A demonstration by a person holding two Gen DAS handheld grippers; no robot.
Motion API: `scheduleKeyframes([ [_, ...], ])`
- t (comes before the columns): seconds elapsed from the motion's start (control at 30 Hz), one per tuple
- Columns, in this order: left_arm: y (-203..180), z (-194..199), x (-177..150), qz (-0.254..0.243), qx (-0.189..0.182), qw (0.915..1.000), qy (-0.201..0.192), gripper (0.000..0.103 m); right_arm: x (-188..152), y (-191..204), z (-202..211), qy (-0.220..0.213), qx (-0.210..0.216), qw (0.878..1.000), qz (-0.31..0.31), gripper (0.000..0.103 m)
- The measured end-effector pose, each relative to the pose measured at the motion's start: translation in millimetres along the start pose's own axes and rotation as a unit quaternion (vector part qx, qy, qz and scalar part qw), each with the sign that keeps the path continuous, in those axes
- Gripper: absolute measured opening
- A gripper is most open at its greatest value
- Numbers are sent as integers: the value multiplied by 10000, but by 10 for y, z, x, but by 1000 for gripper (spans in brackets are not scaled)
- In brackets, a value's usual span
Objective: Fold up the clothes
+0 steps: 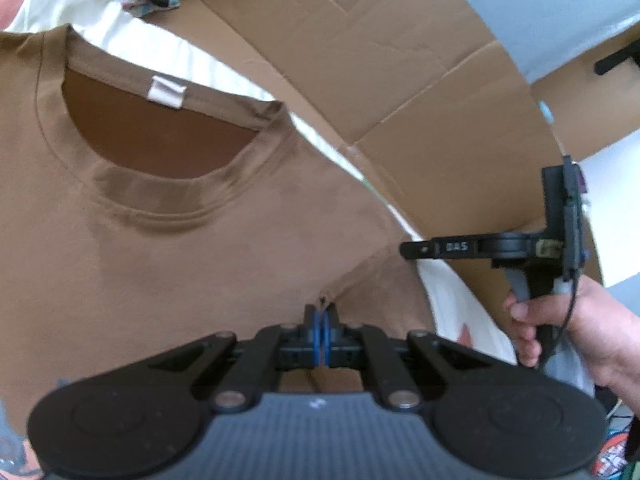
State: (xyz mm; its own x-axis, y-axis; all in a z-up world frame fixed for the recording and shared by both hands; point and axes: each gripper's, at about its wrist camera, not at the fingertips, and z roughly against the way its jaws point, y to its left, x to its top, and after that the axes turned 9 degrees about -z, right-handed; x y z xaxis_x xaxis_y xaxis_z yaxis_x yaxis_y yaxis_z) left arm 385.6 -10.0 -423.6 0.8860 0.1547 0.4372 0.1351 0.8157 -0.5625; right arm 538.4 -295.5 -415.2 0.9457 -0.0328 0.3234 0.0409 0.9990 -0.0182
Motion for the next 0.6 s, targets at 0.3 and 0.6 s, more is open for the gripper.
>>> scheduleKeyframes([
  [0.3,116,-90,40,-76,152,9999,29,2,1,-94,-24,-71,148,9998,-95,22],
  [0.6,86,-43,87,-79,303,9995,-102,3,-363,-359,364,-252,742,9965,-273,27],
])
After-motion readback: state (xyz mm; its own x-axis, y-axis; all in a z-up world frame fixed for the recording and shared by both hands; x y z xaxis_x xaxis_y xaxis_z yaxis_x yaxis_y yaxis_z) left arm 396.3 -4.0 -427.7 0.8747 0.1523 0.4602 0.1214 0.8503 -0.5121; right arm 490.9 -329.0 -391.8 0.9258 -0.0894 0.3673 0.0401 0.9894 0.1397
